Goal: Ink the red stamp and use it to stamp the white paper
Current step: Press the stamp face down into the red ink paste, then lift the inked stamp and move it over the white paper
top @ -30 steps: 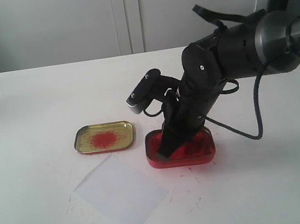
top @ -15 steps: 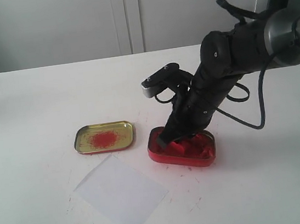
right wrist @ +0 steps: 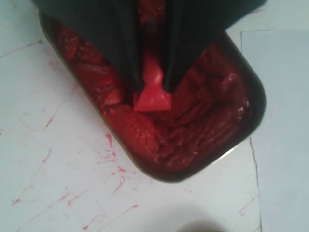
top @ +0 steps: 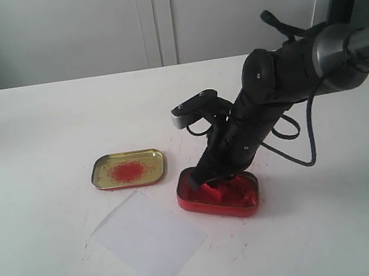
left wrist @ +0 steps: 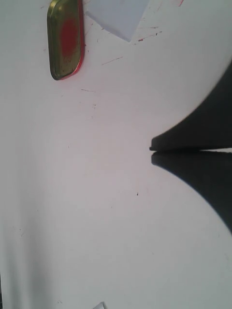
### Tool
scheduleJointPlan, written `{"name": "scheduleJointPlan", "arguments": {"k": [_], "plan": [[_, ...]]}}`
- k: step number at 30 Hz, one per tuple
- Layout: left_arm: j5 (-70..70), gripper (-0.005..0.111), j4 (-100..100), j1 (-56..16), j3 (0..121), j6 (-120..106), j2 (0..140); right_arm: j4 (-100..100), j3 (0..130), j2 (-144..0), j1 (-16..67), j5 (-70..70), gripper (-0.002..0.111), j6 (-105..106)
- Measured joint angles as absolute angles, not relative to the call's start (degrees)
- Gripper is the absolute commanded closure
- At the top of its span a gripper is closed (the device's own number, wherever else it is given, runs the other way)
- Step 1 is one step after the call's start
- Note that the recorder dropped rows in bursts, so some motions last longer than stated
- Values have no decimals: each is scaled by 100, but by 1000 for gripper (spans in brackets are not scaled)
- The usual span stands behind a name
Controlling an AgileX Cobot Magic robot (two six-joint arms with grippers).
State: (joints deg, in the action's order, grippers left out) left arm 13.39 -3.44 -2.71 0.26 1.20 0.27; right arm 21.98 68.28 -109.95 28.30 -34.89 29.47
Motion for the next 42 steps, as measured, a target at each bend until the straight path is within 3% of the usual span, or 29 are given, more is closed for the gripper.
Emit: {"name": "scheduleJointPlan", "arguments": {"k": [42], "plan": [[1339, 107, -344, -271, 26, 120, 27, 3364, 6971, -10945, 2427, -3728, 108, 3002]]}}
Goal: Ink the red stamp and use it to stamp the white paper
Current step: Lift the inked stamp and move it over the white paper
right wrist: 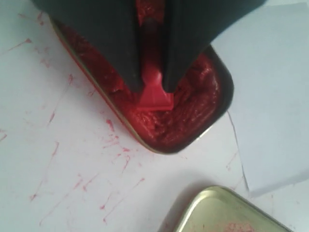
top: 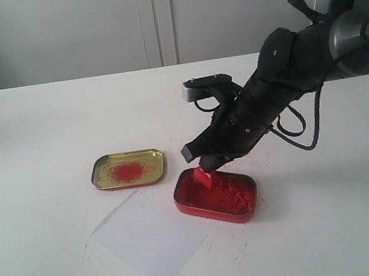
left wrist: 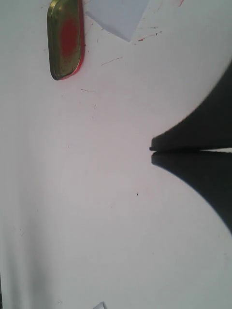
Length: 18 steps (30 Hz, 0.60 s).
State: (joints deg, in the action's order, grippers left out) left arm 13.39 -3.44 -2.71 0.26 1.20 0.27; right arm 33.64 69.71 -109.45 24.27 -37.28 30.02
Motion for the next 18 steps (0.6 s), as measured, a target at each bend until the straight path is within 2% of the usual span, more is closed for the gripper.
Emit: {"name": "scheduleJointPlan", "arguments": {"k": [10, 18], "plan": [[1339, 107, -344, -271, 26, 120, 27, 3373, 7004, -10625, 2427, -3716, 108, 3113], [1339, 107, -344, -271, 26, 120, 27, 3081, 7004, -10391, 2944, -3716, 108, 3112]]}}
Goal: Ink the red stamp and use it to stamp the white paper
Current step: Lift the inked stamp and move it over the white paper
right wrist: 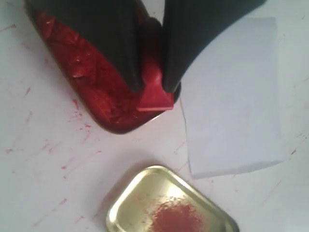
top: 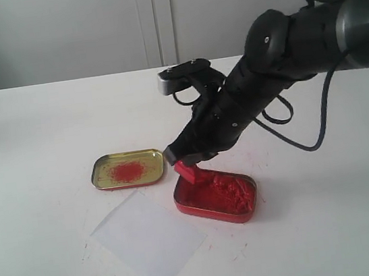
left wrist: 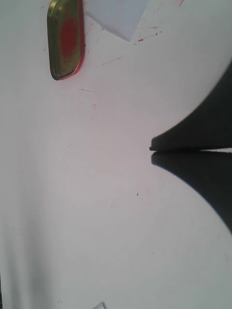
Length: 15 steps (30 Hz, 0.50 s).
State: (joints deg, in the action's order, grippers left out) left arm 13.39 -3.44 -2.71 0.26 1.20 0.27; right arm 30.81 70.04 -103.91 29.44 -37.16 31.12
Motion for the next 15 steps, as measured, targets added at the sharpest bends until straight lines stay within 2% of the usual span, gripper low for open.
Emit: {"name": "scheduleJointPlan", "arguments": {"k": [15], "plan": [[1339, 107, -344, -271, 26, 120, 27, 2257, 7018, -10359, 4202, -3594, 108, 2918]]}}
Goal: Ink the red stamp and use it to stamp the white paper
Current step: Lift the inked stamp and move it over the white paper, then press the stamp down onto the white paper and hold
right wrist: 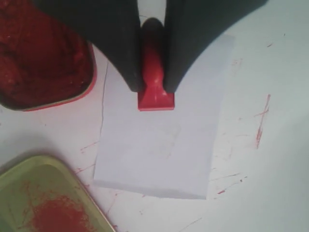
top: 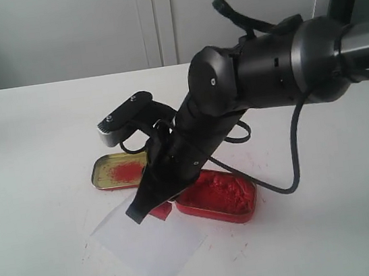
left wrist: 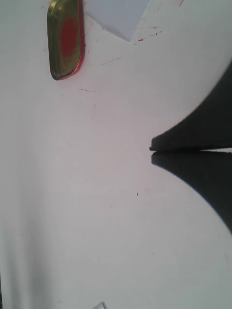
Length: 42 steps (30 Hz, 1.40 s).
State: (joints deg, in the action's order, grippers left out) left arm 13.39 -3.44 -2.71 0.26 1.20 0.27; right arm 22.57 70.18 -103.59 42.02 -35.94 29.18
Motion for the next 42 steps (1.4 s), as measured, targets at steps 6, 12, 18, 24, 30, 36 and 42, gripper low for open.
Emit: {"name": "scheduleJointPlan", "arguments": {"k": [6, 12, 18, 24, 30, 36, 42], "plan": [[1339, 107, -344, -271, 26, 120, 27, 1601, 7354, -10359, 4510, -3634, 108, 2383], [1339, 107, -344, -271, 26, 120, 27, 1153, 7843, -10419, 4761, -4090, 108, 1899], [1339, 107, -344, -271, 26, 120, 27, 934, 8130, -10611, 4940, -4217, 108, 1700], [1339, 107, -344, -271, 26, 120, 27, 866, 8171, -10712, 4998, -4266, 108, 1606], [1339, 107, -344, -271, 26, 120, 27, 806, 8171, -10851, 4998, -4266, 108, 1506], [1339, 107, -344, -271, 26, 120, 27, 610, 8171, -11137, 4998, -4230, 108, 1250], [1339, 107, -344, -271, 26, 120, 27, 269, 8171, -11249, 5033, -4144, 108, 789]]}}
